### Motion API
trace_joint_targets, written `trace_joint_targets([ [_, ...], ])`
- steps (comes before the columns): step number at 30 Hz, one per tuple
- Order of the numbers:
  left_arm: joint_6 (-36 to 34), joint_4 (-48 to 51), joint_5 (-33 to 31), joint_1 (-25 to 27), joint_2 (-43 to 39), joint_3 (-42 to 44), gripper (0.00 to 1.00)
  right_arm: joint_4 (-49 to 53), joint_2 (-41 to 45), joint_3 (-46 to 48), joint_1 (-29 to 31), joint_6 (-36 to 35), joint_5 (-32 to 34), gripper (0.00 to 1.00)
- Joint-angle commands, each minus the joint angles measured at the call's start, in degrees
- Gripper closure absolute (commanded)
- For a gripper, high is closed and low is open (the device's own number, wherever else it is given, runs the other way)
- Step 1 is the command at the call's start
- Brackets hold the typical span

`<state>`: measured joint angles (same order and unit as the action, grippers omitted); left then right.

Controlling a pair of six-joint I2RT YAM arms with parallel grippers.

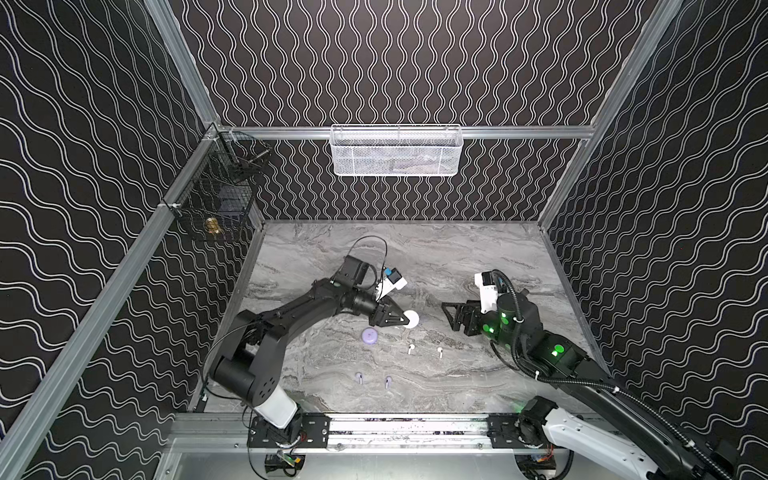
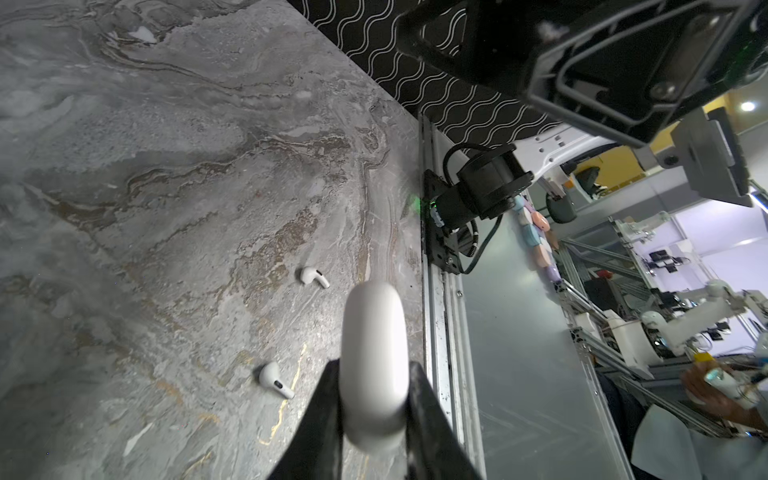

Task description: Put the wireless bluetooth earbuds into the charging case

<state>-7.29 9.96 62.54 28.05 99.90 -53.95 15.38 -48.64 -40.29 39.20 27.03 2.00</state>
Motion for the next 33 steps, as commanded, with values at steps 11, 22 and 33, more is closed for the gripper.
trace_joint_targets([
  [11, 8.5, -57.2, -16.5, 0.2, -1.1, 22.7, 0.83, -6.2, -8.0, 4.7, -0.5, 8.1, -11.8, 0.11],
  [22, 4.1, -72.1, -20.1, 1.4, -0.1, 29.4, 0.84, -13.4, -12.6, 7.9, 0.5, 12.2, -11.7, 0.13],
  [33, -0.3, -72.4, -21.0, 4.1, 0.1, 30.2, 0.85, -15.3, -18.9, 4.0, 2.2, 11.9, -11.7, 0.14],
])
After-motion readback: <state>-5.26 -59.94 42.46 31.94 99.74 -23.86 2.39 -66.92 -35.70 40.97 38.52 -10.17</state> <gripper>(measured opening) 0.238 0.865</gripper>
